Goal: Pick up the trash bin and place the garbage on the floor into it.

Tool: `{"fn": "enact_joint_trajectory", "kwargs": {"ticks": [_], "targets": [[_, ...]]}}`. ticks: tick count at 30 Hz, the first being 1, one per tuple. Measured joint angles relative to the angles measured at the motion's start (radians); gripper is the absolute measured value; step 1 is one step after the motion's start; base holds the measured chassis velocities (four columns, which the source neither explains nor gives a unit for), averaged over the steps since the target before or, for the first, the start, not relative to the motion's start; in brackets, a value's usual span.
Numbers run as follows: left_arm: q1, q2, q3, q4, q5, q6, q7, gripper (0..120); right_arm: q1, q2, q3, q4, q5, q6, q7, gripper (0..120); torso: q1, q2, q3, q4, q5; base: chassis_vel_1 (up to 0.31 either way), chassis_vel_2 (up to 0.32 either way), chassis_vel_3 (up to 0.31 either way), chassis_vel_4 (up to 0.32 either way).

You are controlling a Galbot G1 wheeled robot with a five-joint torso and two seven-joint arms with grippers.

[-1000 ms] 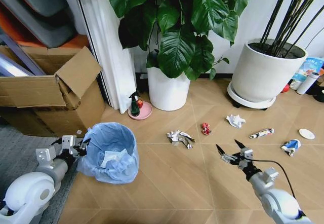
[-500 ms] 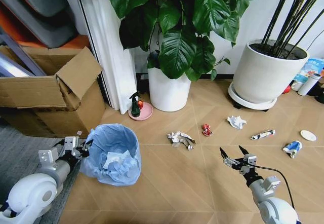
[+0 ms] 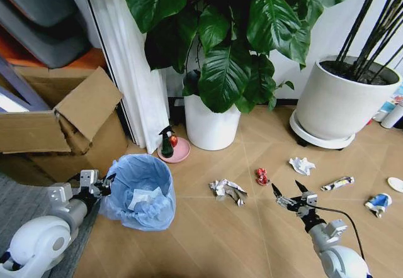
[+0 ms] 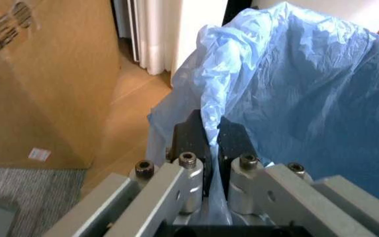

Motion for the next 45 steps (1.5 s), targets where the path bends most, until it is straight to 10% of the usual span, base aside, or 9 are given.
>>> {"fn": "enact_joint_trajectory", "kwargs": {"ticks": [26, 36, 45], "targets": [[0.007, -0.009, 0.002, -0.011, 0.004, 0.0, -0.003, 0, -0.002, -0.095, -0.059, -0.033, -0.024, 0.024, -0.043, 100, 0.0, 0.0, 0.0, 0.0001, 0.0003, -0.09, 0.088, 0.087, -0.091], [0.019, -0.021, 0.001, -0.025, 0.021, 0.001, -0.004, 0, 0.055, -0.348, -0.212, -0.107, 0.079, -0.021, -0.32, 100, 0.0, 0.0, 0.0, 0.0001, 0.0013, 0.0, 0.0, 0.0, 0.0], [-0.01, -0.006, 0.035, 0.0, 0.026, 0.0, 0.0, 0, 0.062, -0.582, -0.339, -0.093, 0.141, -0.032, -0.202, 100, 0.0, 0.0, 0.0, -0.0005, -0.0002, 0.0, 0.0, 0.0, 0.0]]}}
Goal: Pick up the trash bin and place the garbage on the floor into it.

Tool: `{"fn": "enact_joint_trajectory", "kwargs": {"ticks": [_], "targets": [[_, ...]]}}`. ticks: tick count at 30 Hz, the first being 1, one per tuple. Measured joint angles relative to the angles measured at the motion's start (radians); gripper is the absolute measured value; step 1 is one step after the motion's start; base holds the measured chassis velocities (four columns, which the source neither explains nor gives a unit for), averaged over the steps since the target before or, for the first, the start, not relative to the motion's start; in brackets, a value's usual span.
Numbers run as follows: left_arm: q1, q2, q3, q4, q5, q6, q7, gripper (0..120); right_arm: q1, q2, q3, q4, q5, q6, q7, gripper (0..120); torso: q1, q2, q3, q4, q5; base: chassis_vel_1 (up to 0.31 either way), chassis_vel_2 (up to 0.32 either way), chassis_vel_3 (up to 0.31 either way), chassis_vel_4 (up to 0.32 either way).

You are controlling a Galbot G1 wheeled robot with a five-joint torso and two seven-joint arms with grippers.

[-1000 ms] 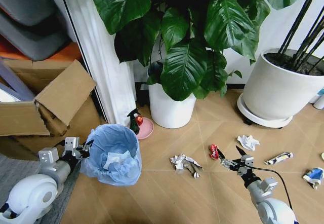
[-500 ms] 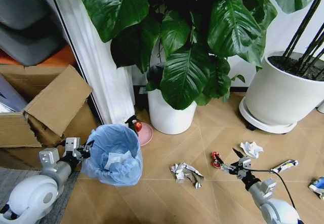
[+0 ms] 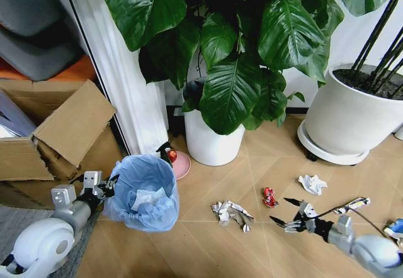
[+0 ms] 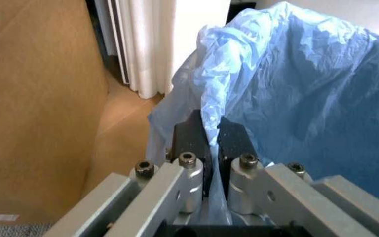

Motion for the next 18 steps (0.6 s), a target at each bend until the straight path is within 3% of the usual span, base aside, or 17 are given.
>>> {"fn": "enact_joint_trajectory", "kwargs": {"ticks": [5, 7, 18], "targets": [[-0.005, -0.001, 0.006, 0.014, 0.003, -0.001, 0.002, 0, 0.075, 0.005, -0.094, -0.038, -0.013, -0.015, 0.019, 100, 0.0, 0.0, 0.0, 0.0007, 0.001, 0.0, 0.0, 0.0, 0.0], [-0.018, -0.001, 0.022, 0.025, 0.004, -0.001, 0.002, 0, 0.132, 0.042, -0.161, -0.089, -0.041, -0.037, 0.037, 100, 0.0, 0.0, 0.0, 0.0006, 0.0005, 0.0, 0.0, 0.0, 0.0], [-0.013, -0.003, 0.021, 0.026, 0.013, -0.001, 0.002, 0, 0.296, 0.153, -0.304, -0.234, -0.089, -0.055, 0.043, 100, 0.0, 0.0, 0.0, 0.0007, 0.0, 0.0, 0.0, 0.0, 0.0]]}}
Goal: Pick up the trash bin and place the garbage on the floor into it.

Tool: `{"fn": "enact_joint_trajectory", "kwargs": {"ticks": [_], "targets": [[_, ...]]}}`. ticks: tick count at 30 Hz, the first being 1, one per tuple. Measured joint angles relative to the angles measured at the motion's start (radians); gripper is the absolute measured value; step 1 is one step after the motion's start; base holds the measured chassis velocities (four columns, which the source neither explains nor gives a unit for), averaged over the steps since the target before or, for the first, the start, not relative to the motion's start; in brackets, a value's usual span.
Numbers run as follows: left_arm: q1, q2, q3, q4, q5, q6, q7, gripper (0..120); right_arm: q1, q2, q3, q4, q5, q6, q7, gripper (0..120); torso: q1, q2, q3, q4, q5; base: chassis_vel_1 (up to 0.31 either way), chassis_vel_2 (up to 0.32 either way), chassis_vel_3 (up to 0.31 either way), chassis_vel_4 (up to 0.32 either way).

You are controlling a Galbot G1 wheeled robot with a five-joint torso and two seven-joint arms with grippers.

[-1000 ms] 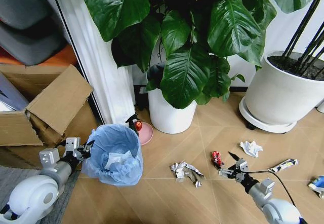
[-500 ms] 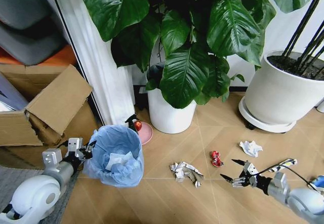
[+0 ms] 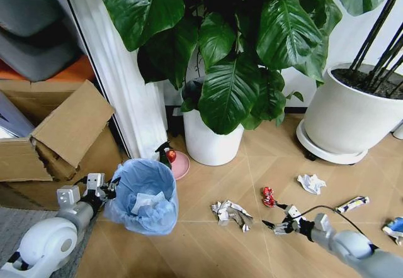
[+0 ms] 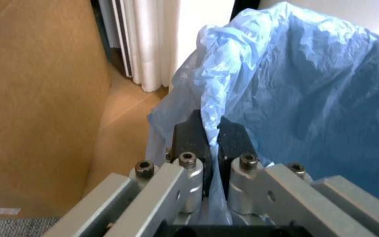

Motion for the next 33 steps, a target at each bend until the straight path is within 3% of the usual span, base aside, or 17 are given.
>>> {"fn": "enact_joint_trajectory", "kwargs": {"ticks": [8, 24, 30, 33], "targets": [[-0.007, 0.017, 0.009, 0.003, -0.004, 0.002, -0.001, 0, 0.097, 0.122, -0.086, -0.121, -0.071, 0.006, 0.009, 100, 0.0, 0.0, 0.0, 0.0, 0.0006, 0.0, 0.0, 0.0, 0.0], [-0.021, 0.031, 0.007, 0.015, -0.019, 0.002, 0.003, 0, 0.214, 0.233, -0.182, -0.287, -0.121, 0.001, 0.003, 100, 0.0, 0.0, 0.0, 0.0, 0.0002, 0.0, 0.0, 0.0, 0.0], [-0.021, 0.032, 0.006, 0.015, -0.023, 0.002, 0.003, 0, 0.227, 0.252, -0.19, -0.308, -0.121, -0.006, -0.01, 82, 0.0, 0.0, 0.0, -0.0001, 0.0001, 0.0, 0.0, 0.0, 0.0], [-0.02, 0.033, 0.006, 0.013, -0.023, 0.002, 0.003, 0, 0.227, 0.252, -0.188, -0.305, -0.12, -0.008, -0.012, 67, 0.0, 0.0, 0.0, -0.0001, 0.0003, 0.0, 0.0, 0.0, 0.0]]}}
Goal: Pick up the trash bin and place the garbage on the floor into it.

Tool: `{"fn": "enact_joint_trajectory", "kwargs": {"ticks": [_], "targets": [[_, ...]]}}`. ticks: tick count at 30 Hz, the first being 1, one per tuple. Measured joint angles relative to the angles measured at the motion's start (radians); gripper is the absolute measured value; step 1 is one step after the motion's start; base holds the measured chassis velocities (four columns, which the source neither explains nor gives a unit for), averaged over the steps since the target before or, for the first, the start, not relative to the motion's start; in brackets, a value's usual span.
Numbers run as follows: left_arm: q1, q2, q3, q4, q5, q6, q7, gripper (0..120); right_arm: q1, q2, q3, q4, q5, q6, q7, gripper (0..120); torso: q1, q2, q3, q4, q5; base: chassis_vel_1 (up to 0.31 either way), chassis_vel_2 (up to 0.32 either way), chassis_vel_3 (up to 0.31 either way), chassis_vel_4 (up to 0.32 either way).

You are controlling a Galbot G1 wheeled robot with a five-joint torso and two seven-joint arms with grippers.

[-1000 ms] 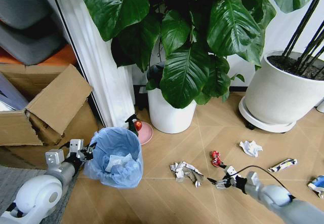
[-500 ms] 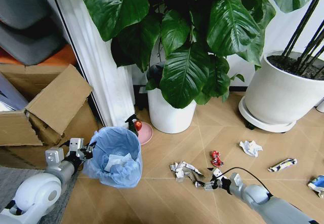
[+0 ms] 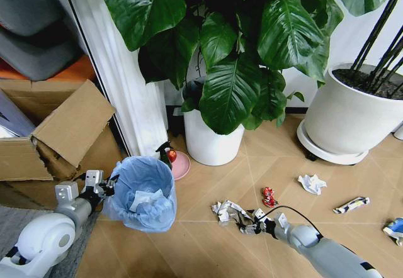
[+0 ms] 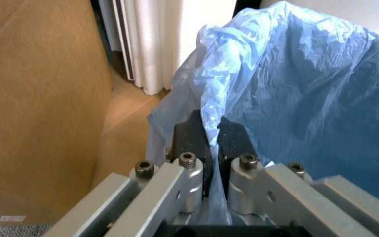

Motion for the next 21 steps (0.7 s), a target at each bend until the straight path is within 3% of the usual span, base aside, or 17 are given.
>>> {"fn": "enact_joint_trajectory", "kwargs": {"ticks": [8, 16, 21], "targets": [[-0.002, 0.001, 0.0, 0.001, 0.0, 0.0, -0.001, 0, -0.007, -0.009, 0.004, 0.013, 0.016, -0.007, -0.009, 43, 0.0, 0.0, 0.0, 0.0, 0.0, 0.0, 0.0, 0.0, 0.0], [0.002, -0.002, -0.001, 0.0, 0.002, 0.0, 0.0, 0, -0.028, -0.018, 0.018, 0.054, 0.053, -0.017, -0.026, 7, 0.0, 0.0, 0.0, 0.0, 0.0002, 0.0, 0.0, 0.0, 0.0], [0.004, 0.001, -0.004, -0.003, 0.002, 0.0, 0.001, 0, -0.038, -0.026, 0.026, 0.072, 0.06, -0.022, -0.027, 0, 0.0, 0.0, 0.0, 0.0, 0.0003, 0.0, 0.0, 0.0, 0.0]]}}
